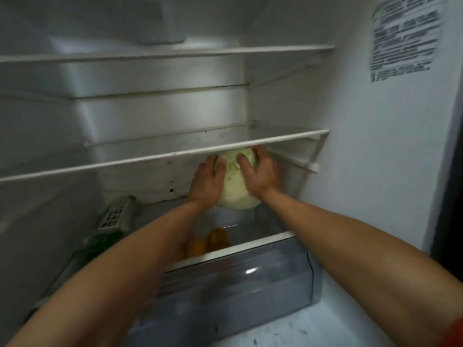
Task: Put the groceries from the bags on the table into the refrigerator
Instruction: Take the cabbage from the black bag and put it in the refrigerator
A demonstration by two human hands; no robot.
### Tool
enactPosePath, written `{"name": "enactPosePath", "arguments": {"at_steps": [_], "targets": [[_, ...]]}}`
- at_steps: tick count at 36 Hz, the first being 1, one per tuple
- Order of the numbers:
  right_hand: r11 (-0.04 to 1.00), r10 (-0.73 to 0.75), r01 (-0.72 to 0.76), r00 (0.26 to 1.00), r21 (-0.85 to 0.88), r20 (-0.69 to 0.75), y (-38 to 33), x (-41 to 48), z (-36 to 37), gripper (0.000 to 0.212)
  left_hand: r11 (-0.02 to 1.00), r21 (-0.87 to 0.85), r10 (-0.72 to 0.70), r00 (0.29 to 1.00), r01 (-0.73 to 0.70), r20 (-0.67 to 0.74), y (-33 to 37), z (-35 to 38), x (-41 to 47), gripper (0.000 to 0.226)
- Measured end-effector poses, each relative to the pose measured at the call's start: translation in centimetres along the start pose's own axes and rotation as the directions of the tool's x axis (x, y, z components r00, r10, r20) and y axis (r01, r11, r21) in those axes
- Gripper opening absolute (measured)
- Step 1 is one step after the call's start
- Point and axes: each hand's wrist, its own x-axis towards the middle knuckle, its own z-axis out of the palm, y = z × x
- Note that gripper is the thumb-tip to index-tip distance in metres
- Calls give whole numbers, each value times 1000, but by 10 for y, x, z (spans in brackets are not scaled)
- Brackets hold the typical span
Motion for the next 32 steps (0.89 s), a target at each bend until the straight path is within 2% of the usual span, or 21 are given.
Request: {"name": "enactPosePath", "arguments": {"at_steps": [7,13,15,18,20,24,26,29,32], "targets": [[981,-86,84,996,-176,-8,33,37,35,61,998,39,-45,994,41,105,-22,16,49,46],[930,-164,157,986,-332,7,44,49,42,53,997,0,-76,986,76,148,-37,25,63,47],[921,-182,181,983,-345,31,44,51,42,50,996,-28,-75,981,81,177,-37,24,65,56],[858,-291,266,957,-440,12,46,55,41,48,996,-4,-88,975,91,205,-55,28,78,86],[803,-322,301,946,-514,51,45,57,39,53,995,41,-101,962,94,255,-64,27,82,90],[739,-271,282,956,-612,114,39,55,32,68,996,68,-80,968,66,239,-55,11,62,84],[716,-253,281,958,-639,138,40,51,27,64,993,90,-93,971,74,222,-52,4,48,80],[734,-171,249,968,-632,183,39,41,21,59,989,119,-110,966,83,234,-46,-2,30,84],[762,-81,209,970,-613,230,29,31,10,66,982,177,-115,959,70,259,-38,-5,20,71]]}}
